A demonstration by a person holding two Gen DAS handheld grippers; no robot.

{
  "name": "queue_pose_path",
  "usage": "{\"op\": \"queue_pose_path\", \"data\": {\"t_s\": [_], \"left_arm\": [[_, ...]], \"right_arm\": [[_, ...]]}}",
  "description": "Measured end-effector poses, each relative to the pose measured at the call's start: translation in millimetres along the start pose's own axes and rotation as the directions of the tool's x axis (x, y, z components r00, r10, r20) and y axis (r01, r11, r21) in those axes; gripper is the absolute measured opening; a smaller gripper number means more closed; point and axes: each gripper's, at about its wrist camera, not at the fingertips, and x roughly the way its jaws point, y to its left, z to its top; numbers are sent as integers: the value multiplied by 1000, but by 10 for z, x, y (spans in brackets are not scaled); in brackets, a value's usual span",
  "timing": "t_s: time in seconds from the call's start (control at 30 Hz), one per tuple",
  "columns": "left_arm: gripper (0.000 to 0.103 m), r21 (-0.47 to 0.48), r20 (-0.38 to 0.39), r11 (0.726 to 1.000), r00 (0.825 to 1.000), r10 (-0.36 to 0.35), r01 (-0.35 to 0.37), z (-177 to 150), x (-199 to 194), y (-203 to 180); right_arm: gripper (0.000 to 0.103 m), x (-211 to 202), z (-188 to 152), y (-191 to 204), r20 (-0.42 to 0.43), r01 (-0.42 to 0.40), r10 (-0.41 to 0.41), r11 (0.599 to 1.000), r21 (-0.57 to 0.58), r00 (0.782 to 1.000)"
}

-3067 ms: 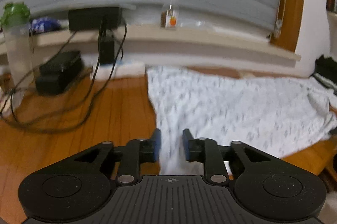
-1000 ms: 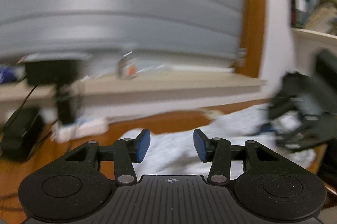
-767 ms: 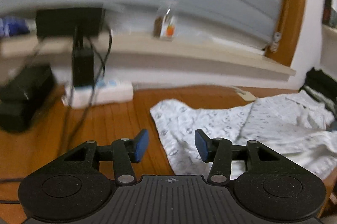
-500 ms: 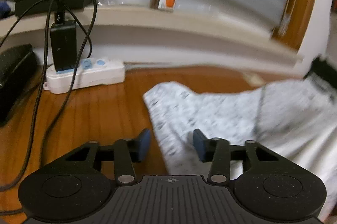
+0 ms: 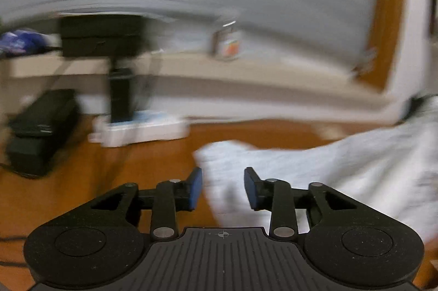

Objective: Fold clothes

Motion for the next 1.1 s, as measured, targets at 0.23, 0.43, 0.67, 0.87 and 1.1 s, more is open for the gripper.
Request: {"op": "queue_pose_path", "data": {"t_s": [0.23, 0.43, 0.67, 0.87, 1.1], "left_arm": [[56, -28, 45, 991, 991, -127, 128, -107, -225, -116], [70, -56, 59, 988, 989, -138, 141, -177, -346, -154], [76, -82, -21, 978, 981, -194, 192, -304, -136, -251], [67, -69, -24, 980, 982, -186, 184, -364, -215, -274], [9, -54, -28, 983, 984, -176, 175, -434, -308, -301]], "right_arm": [[4, 300, 110, -115, -4, 24, -24, 1000, -5, 1000], [4, 569, 146, -207, -24, 38, -37, 999, 8, 999], [4, 631, 145, -245, -33, 55, -55, 998, 15, 998], [4, 652, 148, -296, -35, 71, -70, 997, 26, 997], [4, 764, 180, -346, -24, 78, -77, 996, 39, 997]]}}
